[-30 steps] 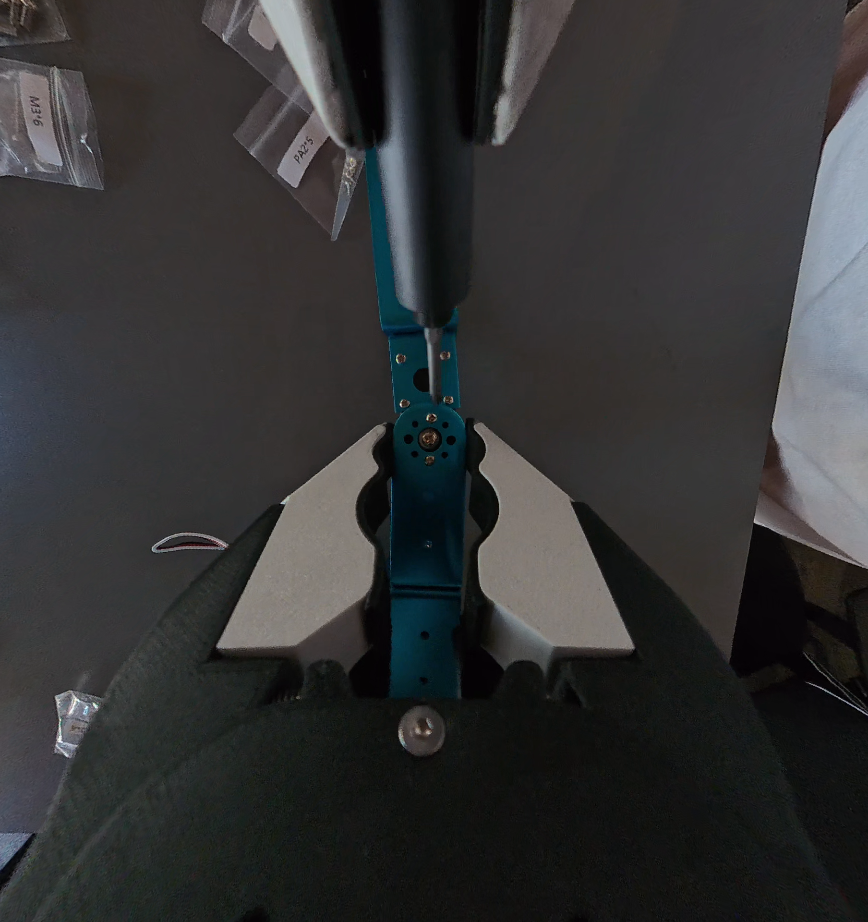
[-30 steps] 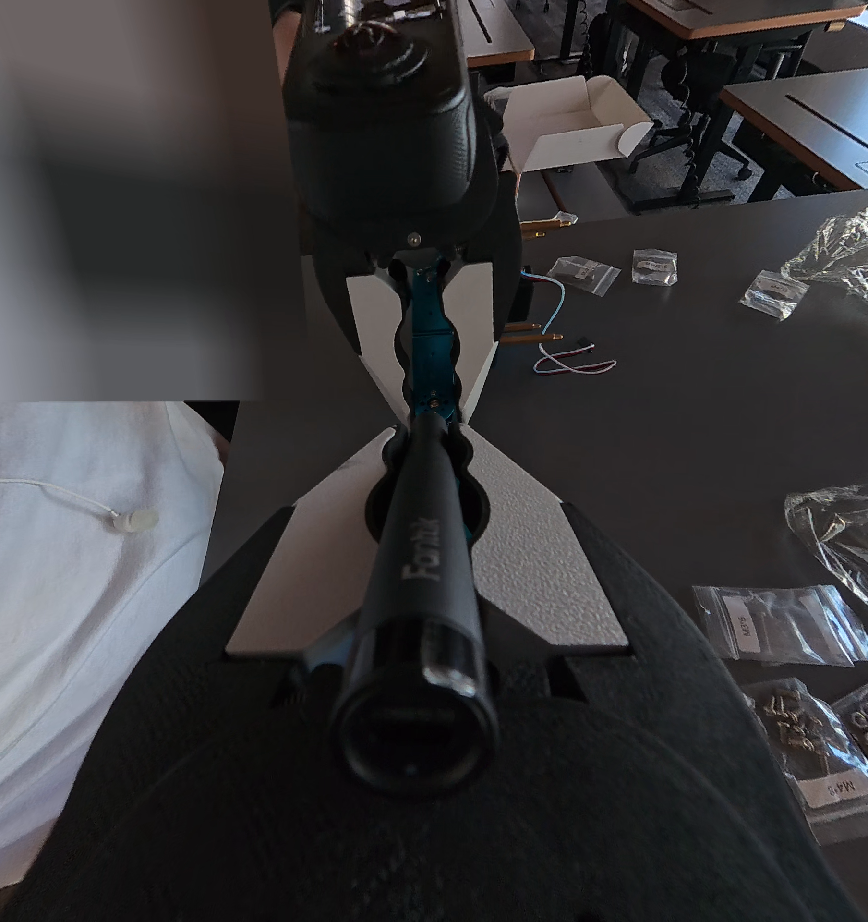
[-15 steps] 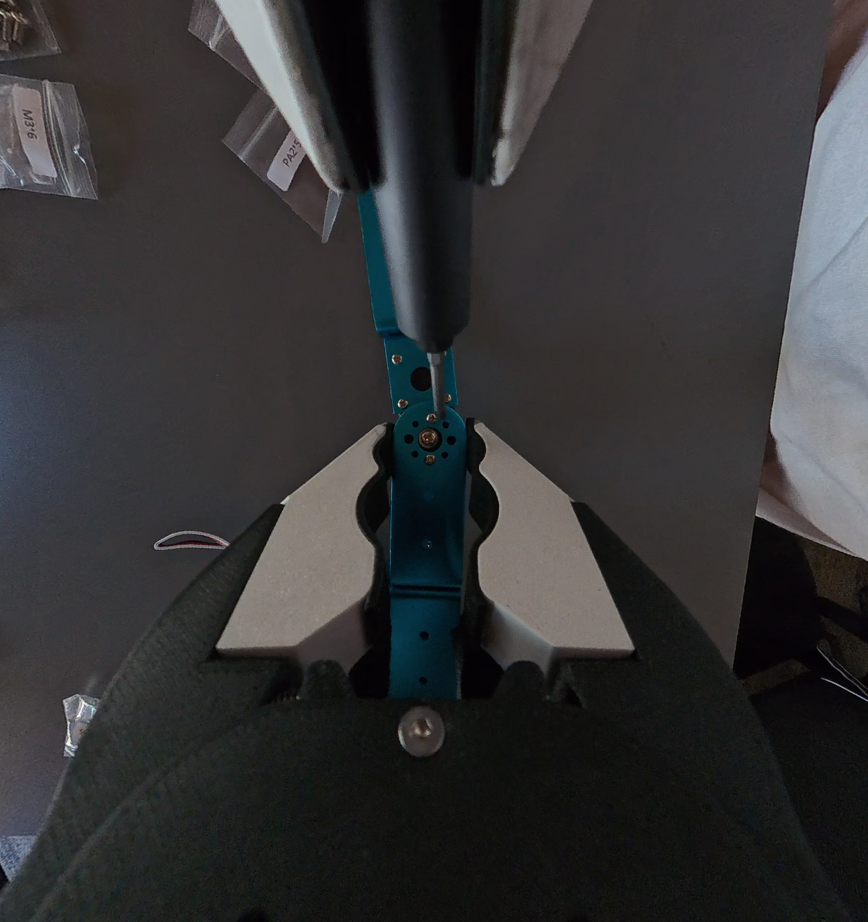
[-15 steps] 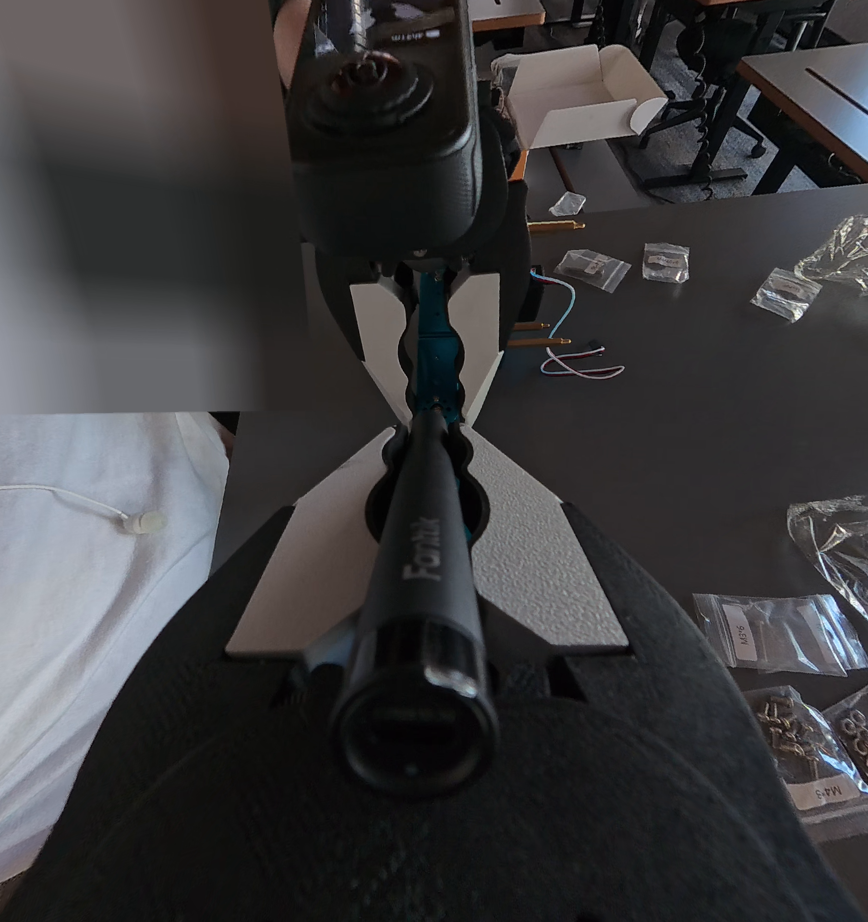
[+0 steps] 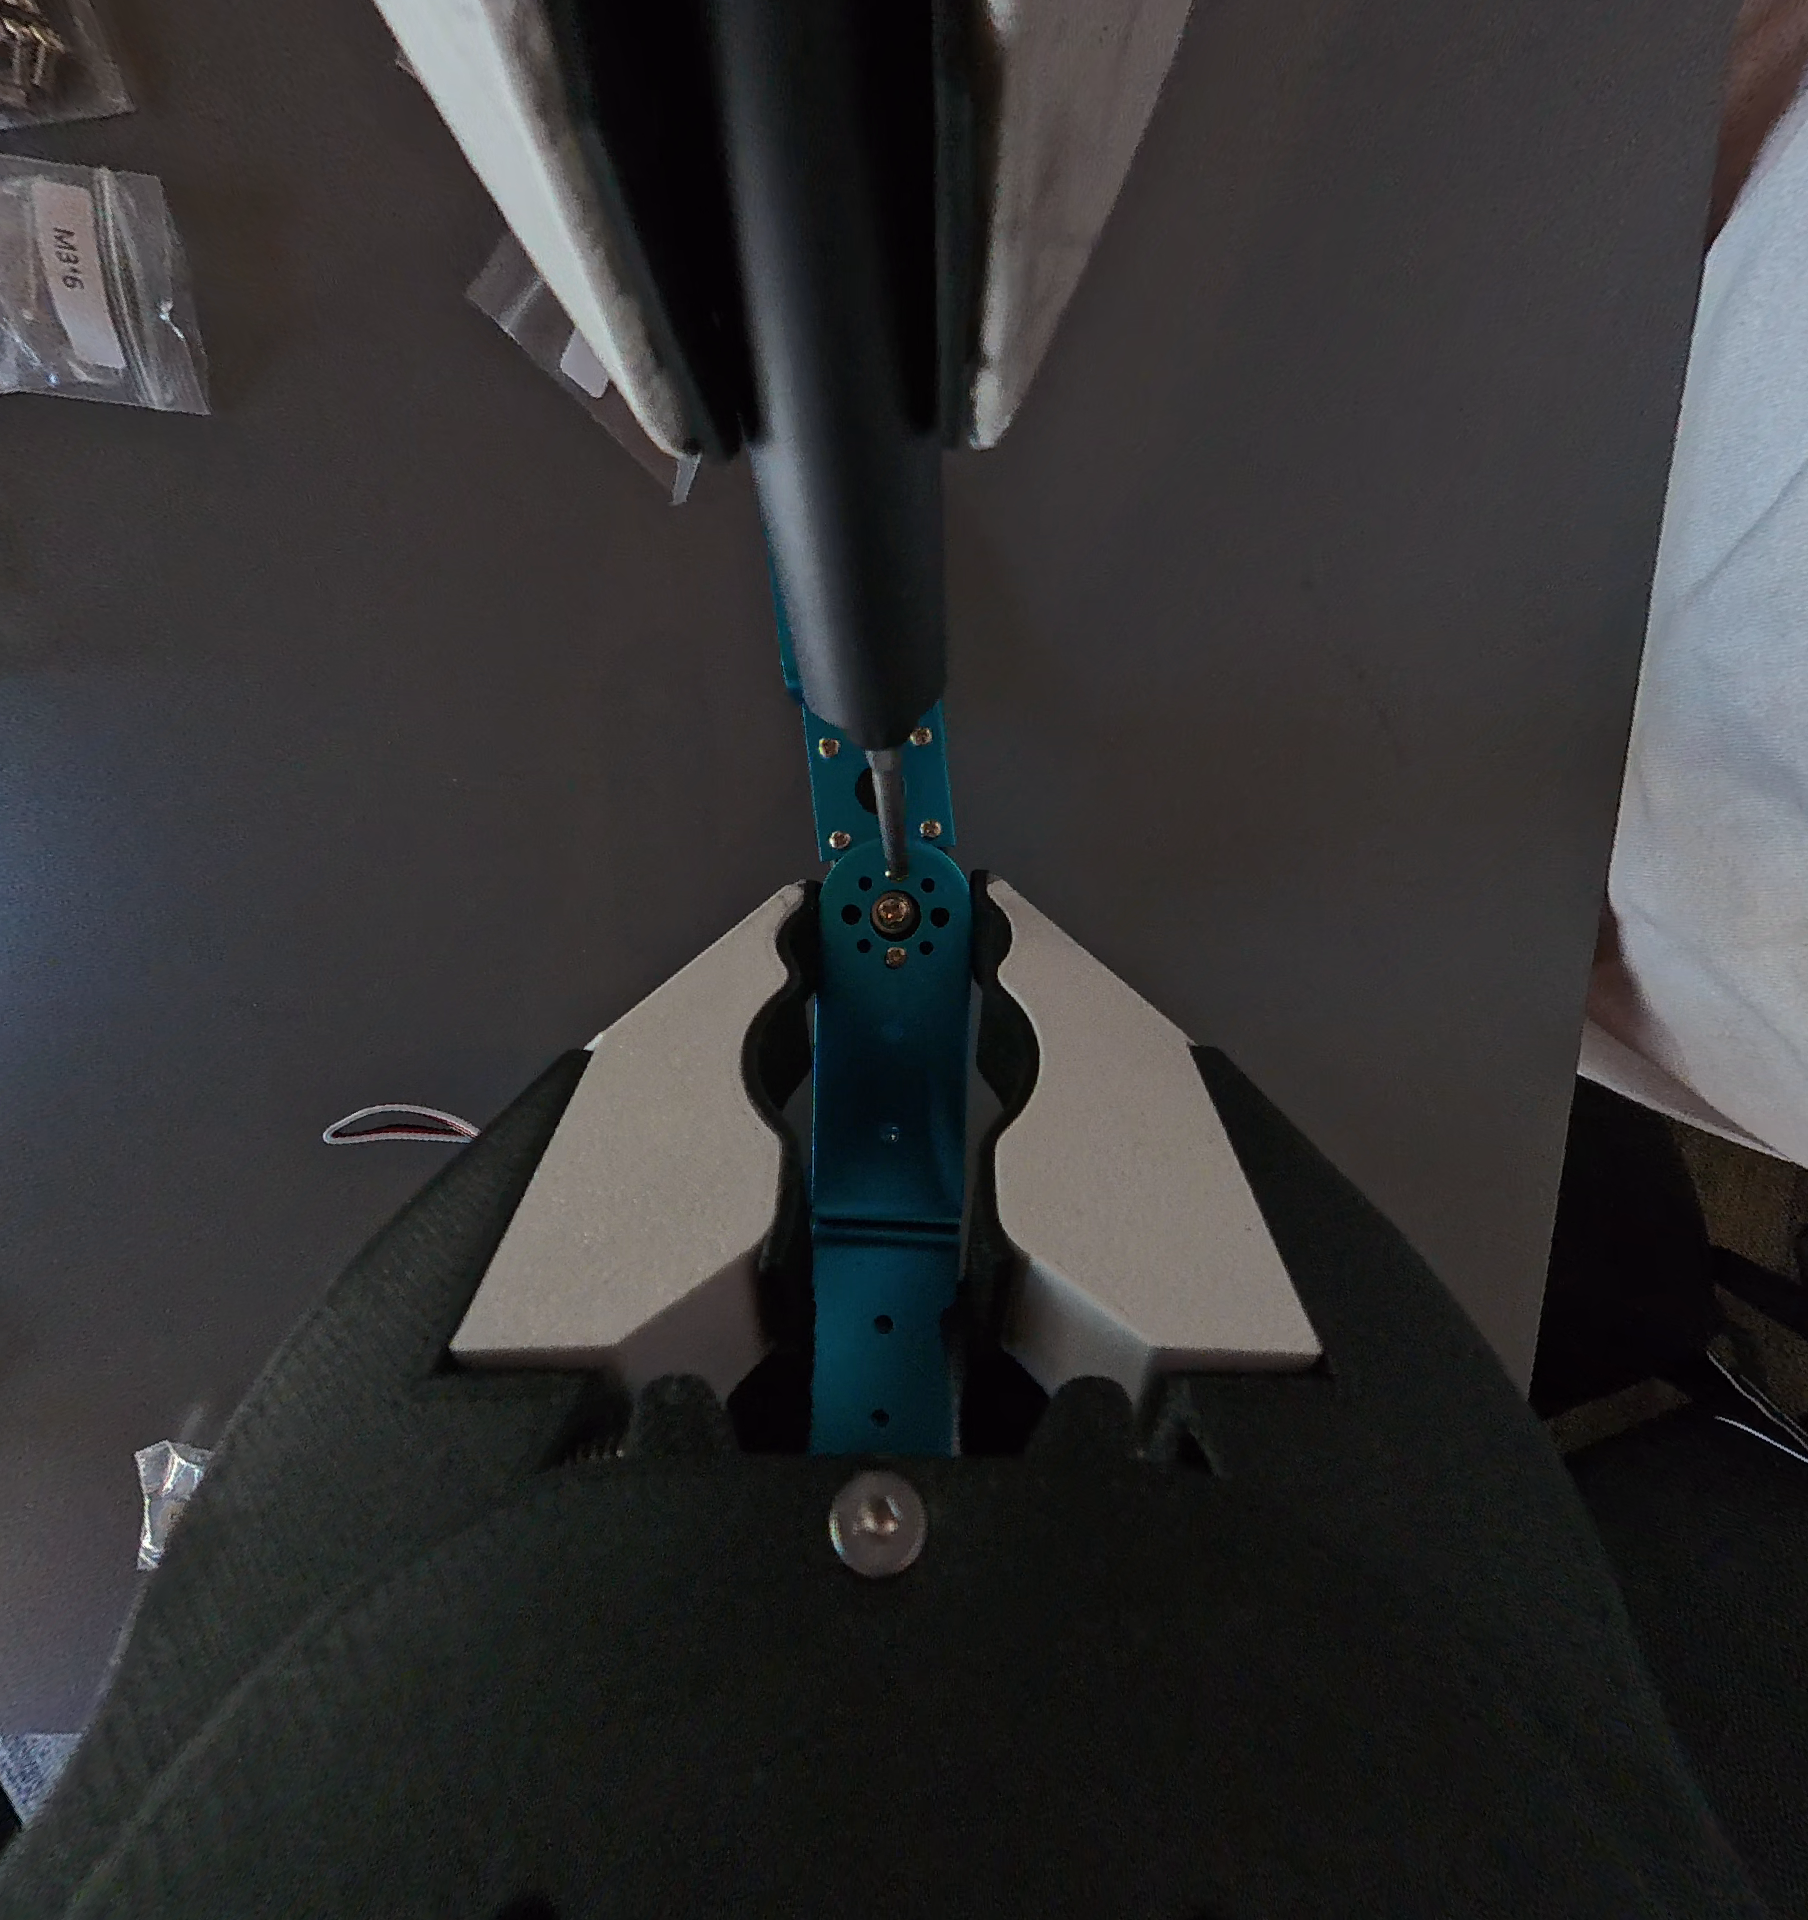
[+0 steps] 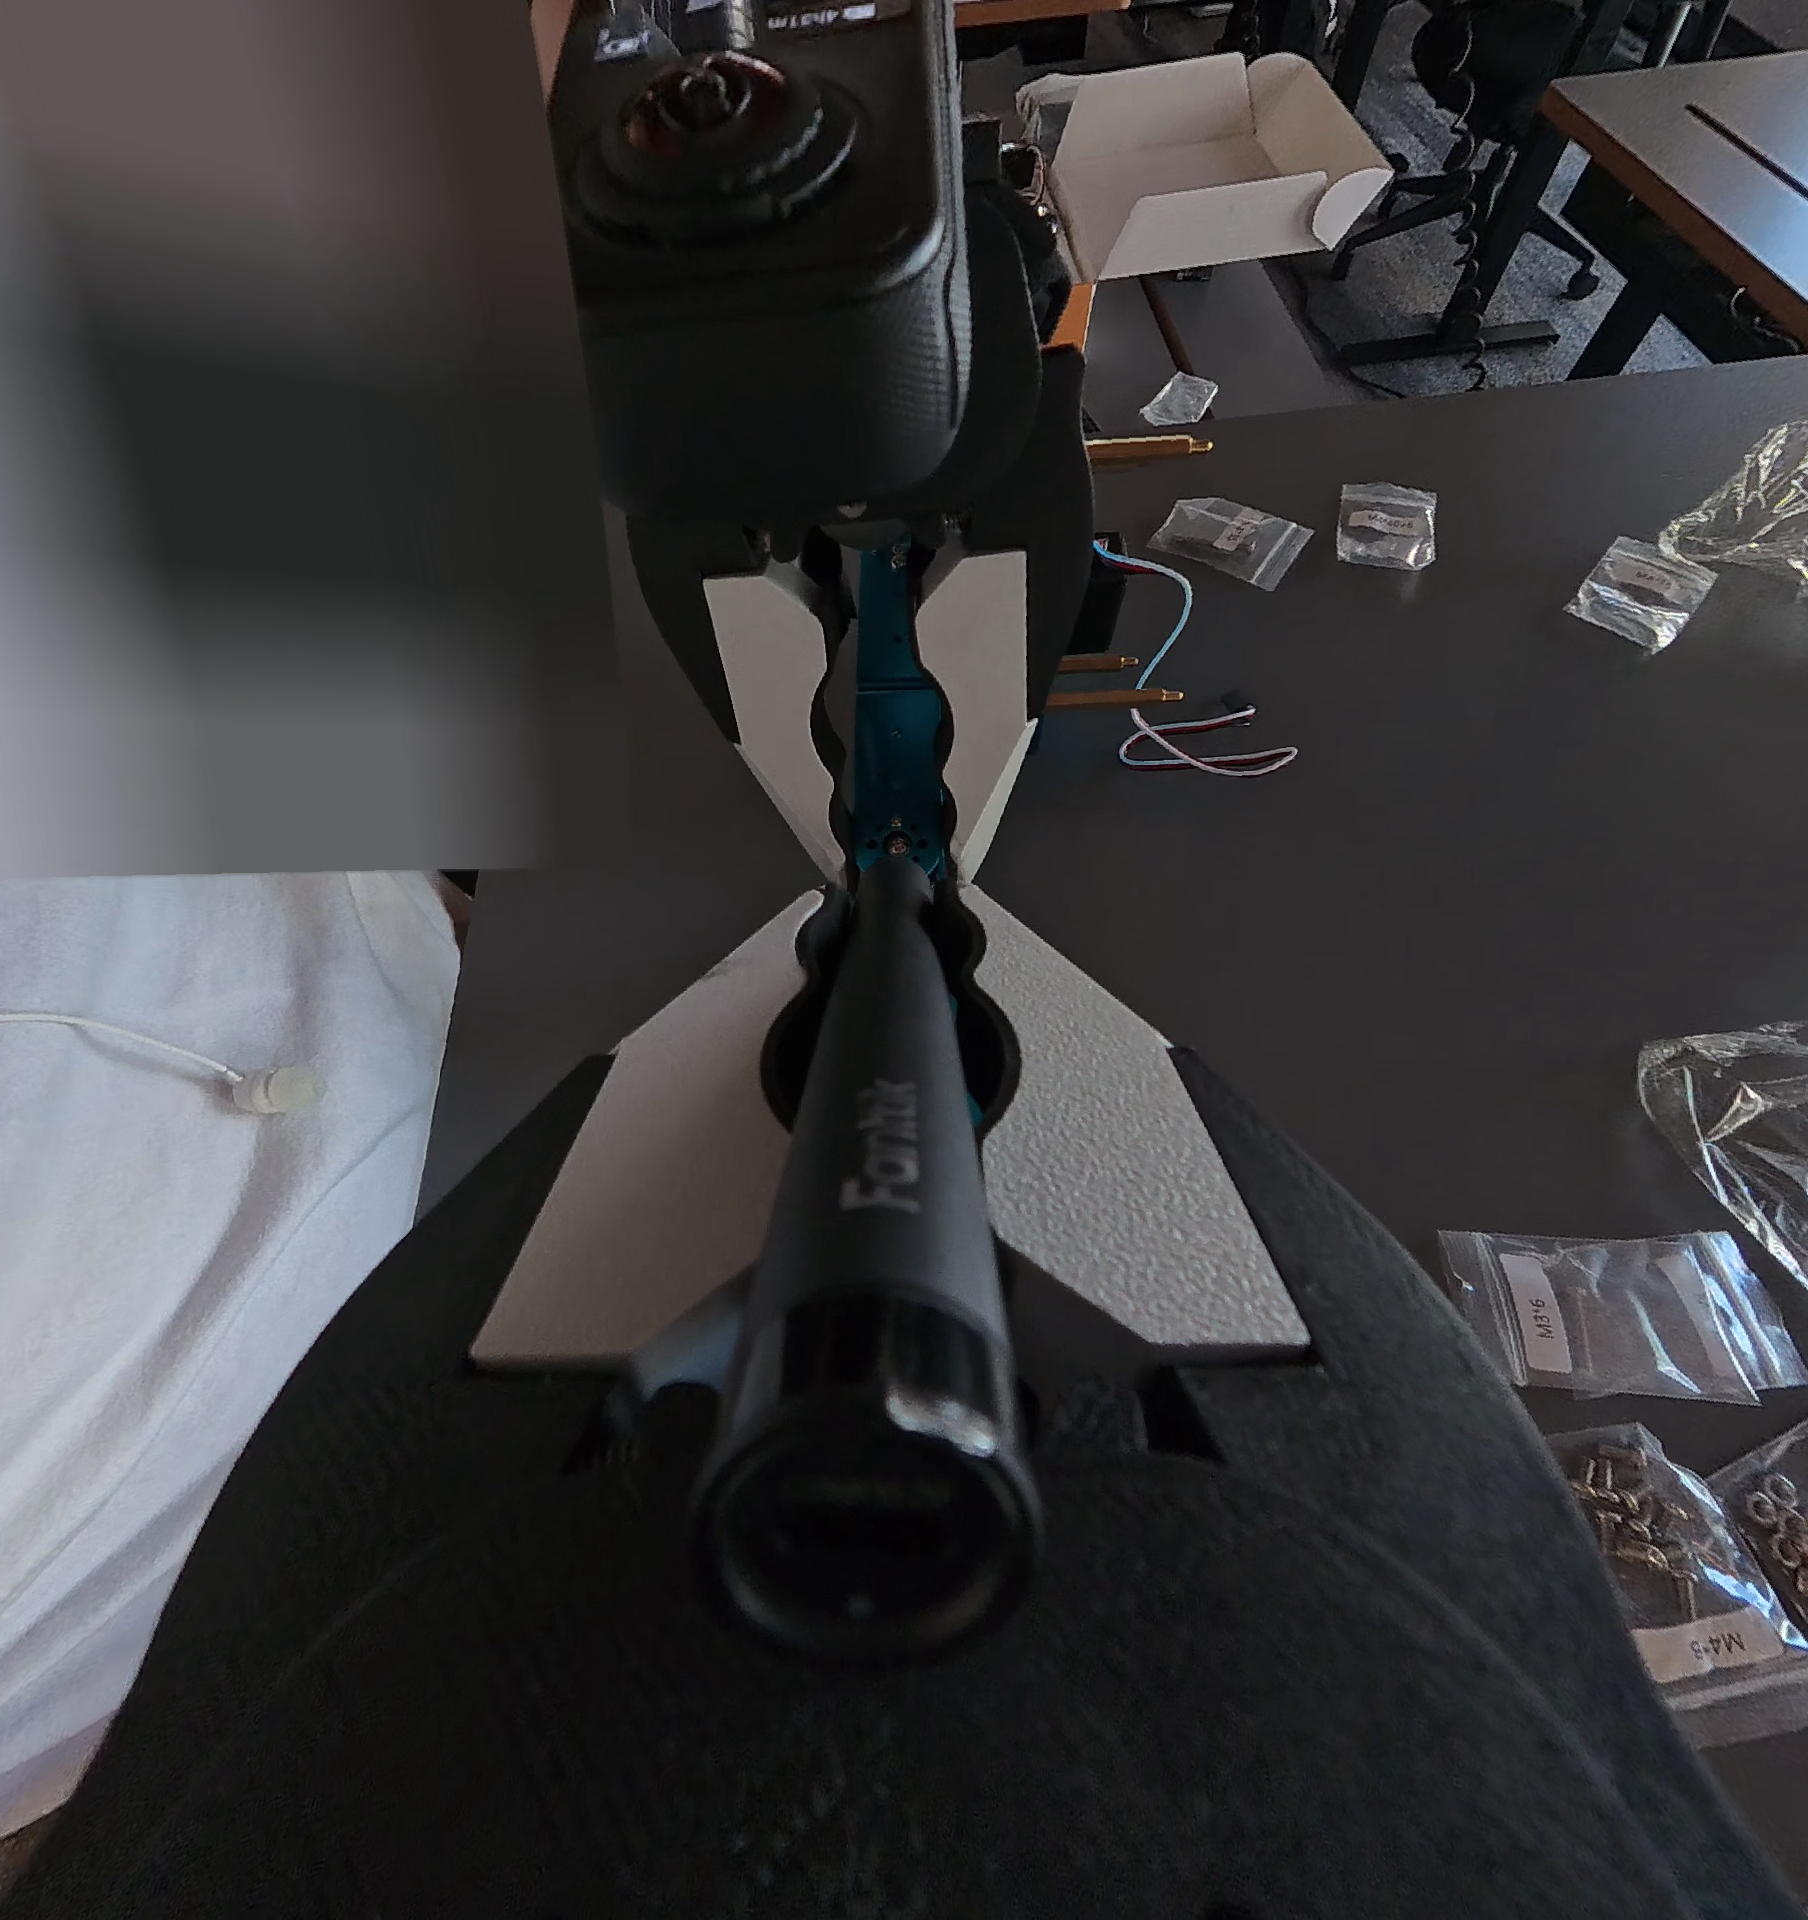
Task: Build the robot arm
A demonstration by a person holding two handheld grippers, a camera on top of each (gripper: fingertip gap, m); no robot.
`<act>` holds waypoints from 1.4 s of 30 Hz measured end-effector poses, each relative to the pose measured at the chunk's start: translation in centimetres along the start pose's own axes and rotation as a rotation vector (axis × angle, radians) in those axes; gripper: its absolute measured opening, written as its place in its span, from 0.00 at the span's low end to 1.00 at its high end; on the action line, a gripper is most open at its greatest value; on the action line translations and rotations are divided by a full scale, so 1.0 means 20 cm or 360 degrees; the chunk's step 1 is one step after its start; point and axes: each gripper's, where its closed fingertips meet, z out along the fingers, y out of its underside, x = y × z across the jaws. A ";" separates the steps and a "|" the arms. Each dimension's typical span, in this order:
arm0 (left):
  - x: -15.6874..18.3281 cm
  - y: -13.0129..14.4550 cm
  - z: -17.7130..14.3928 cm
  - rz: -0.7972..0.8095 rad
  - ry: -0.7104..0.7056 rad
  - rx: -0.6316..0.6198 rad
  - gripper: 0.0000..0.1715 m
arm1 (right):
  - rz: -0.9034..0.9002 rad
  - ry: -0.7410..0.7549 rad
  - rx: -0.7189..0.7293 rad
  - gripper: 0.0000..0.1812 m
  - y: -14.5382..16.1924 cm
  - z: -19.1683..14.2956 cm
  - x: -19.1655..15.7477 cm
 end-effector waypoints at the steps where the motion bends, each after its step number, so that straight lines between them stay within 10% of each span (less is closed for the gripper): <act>1: 0.00 0.00 0.00 0.0000 -0.0001 0.0001 0.16 | -0.0001 -0.0001 -0.0001 0.10 0.00 0.00 0.00; 42: 0.00 0.00 0.00 -0.0017 -0.0020 -0.0001 0.16 | -0.0130 -0.0059 -0.0303 0.10 -0.04 0.02 0.00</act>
